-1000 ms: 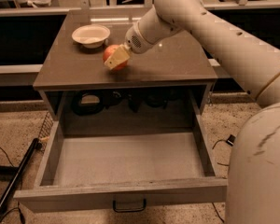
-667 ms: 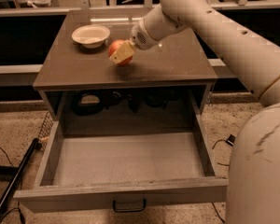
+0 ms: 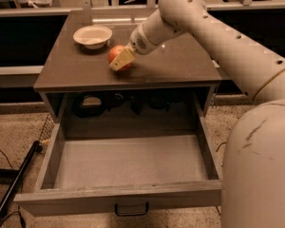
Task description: Pick apple from top drawer and place on counter
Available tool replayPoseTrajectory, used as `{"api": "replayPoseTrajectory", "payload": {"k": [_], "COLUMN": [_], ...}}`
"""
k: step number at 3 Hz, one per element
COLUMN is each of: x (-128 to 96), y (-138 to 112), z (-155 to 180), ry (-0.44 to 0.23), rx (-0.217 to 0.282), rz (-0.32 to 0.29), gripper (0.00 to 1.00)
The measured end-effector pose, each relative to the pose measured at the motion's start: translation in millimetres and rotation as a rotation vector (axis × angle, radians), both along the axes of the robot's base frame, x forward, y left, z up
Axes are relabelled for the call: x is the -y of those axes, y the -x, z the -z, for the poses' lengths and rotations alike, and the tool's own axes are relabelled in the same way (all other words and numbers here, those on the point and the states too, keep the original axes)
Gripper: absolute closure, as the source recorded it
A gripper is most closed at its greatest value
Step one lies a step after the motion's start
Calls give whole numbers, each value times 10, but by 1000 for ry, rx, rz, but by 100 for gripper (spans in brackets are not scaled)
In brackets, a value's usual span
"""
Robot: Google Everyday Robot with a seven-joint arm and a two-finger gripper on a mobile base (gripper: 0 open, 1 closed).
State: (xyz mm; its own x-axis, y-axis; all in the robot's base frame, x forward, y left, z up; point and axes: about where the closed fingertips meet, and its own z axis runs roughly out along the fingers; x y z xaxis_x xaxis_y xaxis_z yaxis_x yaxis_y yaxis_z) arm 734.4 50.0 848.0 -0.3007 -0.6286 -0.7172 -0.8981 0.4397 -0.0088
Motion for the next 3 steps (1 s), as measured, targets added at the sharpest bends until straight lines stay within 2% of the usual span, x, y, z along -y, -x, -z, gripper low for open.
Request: {"api": "replayPoseTrajectory", "payload": {"k": [2,3], "x": [-43,-64], "y": [6,9], "z": [43,64], "ry": [0,0], "rx": [-7,-10], "rz": [-6,-9], "gripper": [14,0]}}
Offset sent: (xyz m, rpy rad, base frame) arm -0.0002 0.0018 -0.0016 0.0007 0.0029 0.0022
